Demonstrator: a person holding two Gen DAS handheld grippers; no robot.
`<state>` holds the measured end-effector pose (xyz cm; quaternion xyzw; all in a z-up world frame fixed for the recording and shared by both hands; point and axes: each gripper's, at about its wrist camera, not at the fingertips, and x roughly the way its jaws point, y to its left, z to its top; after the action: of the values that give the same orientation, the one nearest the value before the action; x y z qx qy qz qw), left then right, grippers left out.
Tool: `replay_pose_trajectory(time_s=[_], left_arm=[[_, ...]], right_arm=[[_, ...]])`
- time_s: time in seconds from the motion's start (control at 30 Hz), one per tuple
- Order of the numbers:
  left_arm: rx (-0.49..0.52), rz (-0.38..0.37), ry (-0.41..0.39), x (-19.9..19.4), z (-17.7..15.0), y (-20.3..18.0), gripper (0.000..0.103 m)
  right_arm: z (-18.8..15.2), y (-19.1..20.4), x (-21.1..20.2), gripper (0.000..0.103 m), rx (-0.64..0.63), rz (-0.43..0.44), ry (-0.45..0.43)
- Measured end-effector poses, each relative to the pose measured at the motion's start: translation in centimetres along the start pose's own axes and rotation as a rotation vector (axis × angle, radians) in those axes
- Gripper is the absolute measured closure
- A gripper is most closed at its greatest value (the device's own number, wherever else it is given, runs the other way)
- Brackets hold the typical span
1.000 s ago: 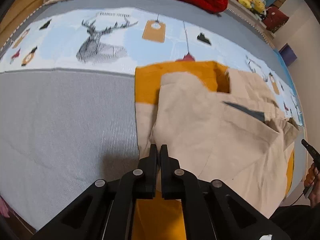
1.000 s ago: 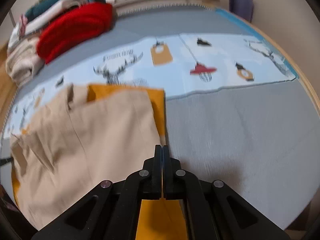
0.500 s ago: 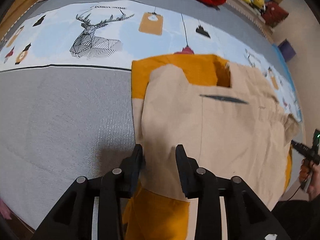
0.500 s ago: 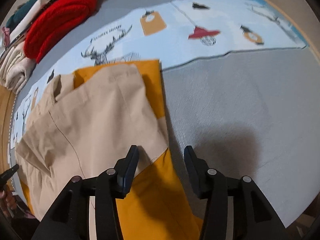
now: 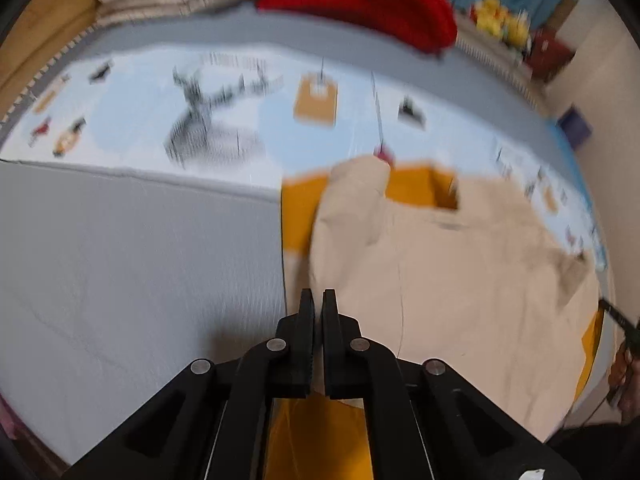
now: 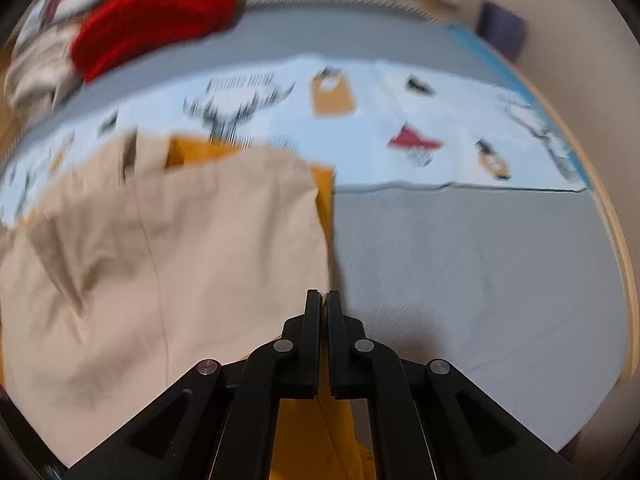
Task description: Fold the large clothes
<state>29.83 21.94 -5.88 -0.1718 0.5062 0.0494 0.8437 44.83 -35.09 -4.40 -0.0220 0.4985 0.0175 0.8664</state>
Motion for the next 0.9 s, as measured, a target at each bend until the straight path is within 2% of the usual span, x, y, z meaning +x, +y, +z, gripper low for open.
replay_pose_trajectory(time_s=[0.1, 0.2, 0.43, 0.53, 0.6, 0.67, 0.73, 0.83, 0.9], left_arm=[[-0.003, 0.003, -0.078, -1.0, 0.9, -0.3, 0.101], [-0.013, 0.023, -0.115, -0.7, 1.9, -0.5, 0.101], [-0.070, 0.073, -0.190, 1.0, 4.5, 0.2, 0.101], [-0.075, 0.102, -0.150, 2.9, 4.9, 0.5, 0.101], [-0.071, 0.130, -0.094, 5.1, 4.9, 0.8, 0.101], [-0.048, 0.139, -0.006, 7.6, 4.5, 0.7, 0.101], [-0.028, 0.158, 0.050, 9.4, 4.3, 0.6, 0.098], [-0.057, 0.168, 0.079, 10.0, 4.2, 0.9, 0.094], [-0.093, 0.163, 0.082, 9.7, 4.1, 1.4, 0.093]], right_arm=[[1.1, -1.0, -1.8, 0.101, 0.068, -0.005, -0.103], [2.3, -0.8, -2.2, 0.101, 0.092, -0.019, -0.177], [4.9, 0.2, -0.1, 0.102, 0.139, -0.081, -0.218], [5.6, 0.2, 1.5, 0.102, 0.162, -0.095, -0.196], [5.8, 0.3, 3.6, 0.102, 0.165, -0.097, -0.132], [5.4, 0.6, 6.8, 0.102, 0.140, -0.130, -0.007], [5.0, 0.6, 8.9, 0.102, 0.132, -0.150, 0.075], [4.8, 0.2, 9.7, 0.102, 0.150, -0.165, 0.094], [4.9, 0.1, 9.5, 0.103, 0.140, -0.235, 0.081]])
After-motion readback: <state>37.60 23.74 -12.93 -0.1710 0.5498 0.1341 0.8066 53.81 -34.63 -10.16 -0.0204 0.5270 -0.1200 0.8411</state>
